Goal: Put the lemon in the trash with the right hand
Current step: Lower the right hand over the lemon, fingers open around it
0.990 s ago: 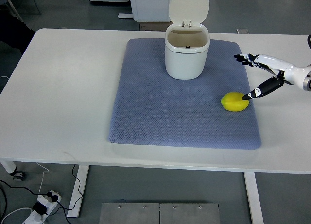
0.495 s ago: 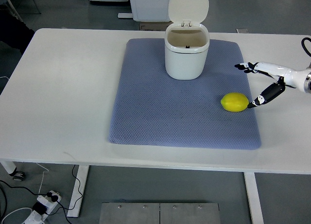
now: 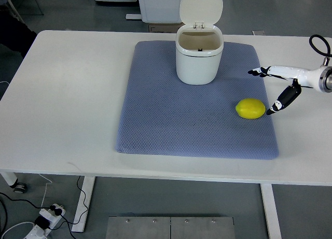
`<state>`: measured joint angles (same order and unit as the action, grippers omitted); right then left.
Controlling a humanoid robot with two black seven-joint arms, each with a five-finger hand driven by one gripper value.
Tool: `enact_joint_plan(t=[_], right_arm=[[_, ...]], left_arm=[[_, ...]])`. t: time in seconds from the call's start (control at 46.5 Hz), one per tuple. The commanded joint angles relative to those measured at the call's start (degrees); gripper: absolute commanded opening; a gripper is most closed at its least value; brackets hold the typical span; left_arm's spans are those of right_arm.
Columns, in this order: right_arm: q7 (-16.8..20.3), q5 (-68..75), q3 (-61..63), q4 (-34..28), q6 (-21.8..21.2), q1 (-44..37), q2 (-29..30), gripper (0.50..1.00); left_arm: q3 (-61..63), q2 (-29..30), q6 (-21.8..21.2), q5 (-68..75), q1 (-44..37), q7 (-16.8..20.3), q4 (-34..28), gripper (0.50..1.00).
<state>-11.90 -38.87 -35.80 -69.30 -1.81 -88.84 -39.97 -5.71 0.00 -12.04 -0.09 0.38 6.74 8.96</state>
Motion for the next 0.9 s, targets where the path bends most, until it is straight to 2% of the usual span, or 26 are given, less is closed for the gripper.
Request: enact_joint_plan(t=[0.0, 0.387, 0.775, 0.882], right_arm=[[1.0, 0.2, -0.76, 0.04, -0.12, -0.99, 1.12, 1.0], [3.02, 0.64, -1.9, -0.05, -0.39, -1.87, 2.88, 1.0], [3.2, 0.91, -1.82, -0.05, -1.44, -0.99, 5.17, 1.0], [3.55, 0.91, -1.82, -0.05, -1.44, -0.99, 5.34, 0.981]], left_arm=[[0.0, 0.0, 0.0, 0.0, -0.03, 0.02, 0.01, 1.0], [0.0, 0.0, 0.0, 0.0, -0.03, 0.02, 0.01, 1.0], [0.0, 0.0, 0.0, 0.0, 0.05, 0.02, -0.08, 1.0], [0.0, 0.0, 0.0, 0.0, -0.03, 0.02, 0.01, 1.0]])
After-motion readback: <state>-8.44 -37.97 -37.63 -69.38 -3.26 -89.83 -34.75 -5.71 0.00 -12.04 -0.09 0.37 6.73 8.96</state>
